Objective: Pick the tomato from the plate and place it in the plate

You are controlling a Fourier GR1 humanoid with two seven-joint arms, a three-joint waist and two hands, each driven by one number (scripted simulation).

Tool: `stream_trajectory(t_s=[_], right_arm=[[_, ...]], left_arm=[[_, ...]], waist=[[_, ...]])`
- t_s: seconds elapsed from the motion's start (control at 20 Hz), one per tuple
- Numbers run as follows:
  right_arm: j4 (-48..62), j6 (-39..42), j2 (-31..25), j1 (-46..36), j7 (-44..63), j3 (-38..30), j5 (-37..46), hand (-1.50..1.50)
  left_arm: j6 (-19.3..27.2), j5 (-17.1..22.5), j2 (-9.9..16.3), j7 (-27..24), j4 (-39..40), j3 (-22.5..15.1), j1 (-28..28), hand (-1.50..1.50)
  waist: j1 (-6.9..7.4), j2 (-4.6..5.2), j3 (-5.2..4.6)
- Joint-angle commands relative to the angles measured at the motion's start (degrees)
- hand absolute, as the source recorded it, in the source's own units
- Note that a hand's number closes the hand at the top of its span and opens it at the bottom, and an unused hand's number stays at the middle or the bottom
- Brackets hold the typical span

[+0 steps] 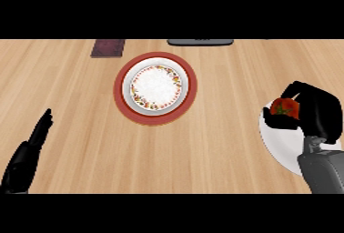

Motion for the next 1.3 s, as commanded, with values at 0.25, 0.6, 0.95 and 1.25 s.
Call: stream_trajectory(t_s=[0.25,0.6,0.95,1.25], right_arm=[[-20.2,9.7,6.4,-7.1,5.3,9.3,-0.7,1.5],[-6.6,10.7,16.4,-22.6,9.2,12.2,2.4,1.5],[13.0,-0.5,18.1,-35.2,12.0,11.7,-3.0,1.5],[31.9,-4.9,18.2,-43.6,11.1,13.0,-10.8,1.5]], left_arm=[[-2.4,1.3,1.8,-0.6,0.2,1.7,0.1,0.0],[-2.4,0.3,0.9,1.6,-0.5,0.8,-1.9,0.0],[-0.5,-1.8,-1.0,-1.8,3.6,-0.1,-3.6,0.0],[-1.8,-1.3,-0.7,2.4,-1.2,-0.5,-3.7,0.0]], waist=[[0.71,0.25,0.1],[1.5,0.55,0.14],[1.81,0.74,0.13],[2.95,1.02,0.15]])
